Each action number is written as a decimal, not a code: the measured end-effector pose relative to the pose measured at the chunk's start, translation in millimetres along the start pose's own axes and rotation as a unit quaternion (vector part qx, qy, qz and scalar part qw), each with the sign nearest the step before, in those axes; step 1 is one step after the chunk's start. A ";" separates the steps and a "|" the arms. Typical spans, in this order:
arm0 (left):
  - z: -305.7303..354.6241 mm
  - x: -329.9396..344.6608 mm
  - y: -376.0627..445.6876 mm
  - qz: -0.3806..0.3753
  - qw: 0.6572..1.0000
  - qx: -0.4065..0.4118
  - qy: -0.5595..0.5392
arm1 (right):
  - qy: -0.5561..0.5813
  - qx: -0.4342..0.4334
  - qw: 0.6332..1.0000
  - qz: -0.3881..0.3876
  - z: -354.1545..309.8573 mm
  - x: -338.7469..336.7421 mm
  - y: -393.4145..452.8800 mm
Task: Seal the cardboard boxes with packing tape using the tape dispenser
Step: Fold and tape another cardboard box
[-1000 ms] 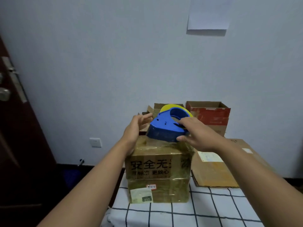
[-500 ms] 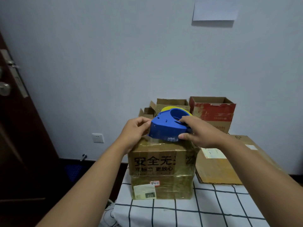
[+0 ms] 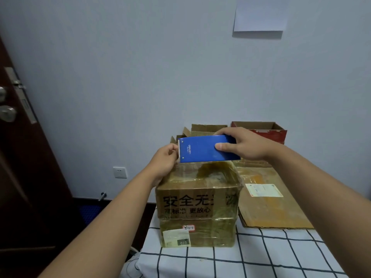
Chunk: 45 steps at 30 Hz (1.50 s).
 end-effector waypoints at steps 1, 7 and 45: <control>-0.2 0.4 2.3 -0.002 1.000 -0.006 -0.006 | 0.006 0.005 1.000 0.007 -1.5 -2.8 4.1; 7.0 -0.6 6.3 0.012 0.998 -0.040 -0.036 | 0.032 0.025 0.994 0.104 -16.0 -23.1 34.6; -45.8 -96.0 15.8 0.139 0.951 -0.178 -0.213 | 0.138 0.008 0.989 0.056 14.0 16.3 76.9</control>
Point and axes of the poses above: each hand's wrist, its own y-axis towards the middle knuckle, its own x-axis out of the palm, z = x × y, the point moved 8 cm from there along y, towards the middle knuckle, and after that the axes turned 1 degree about -x, right-handed, at the moved point
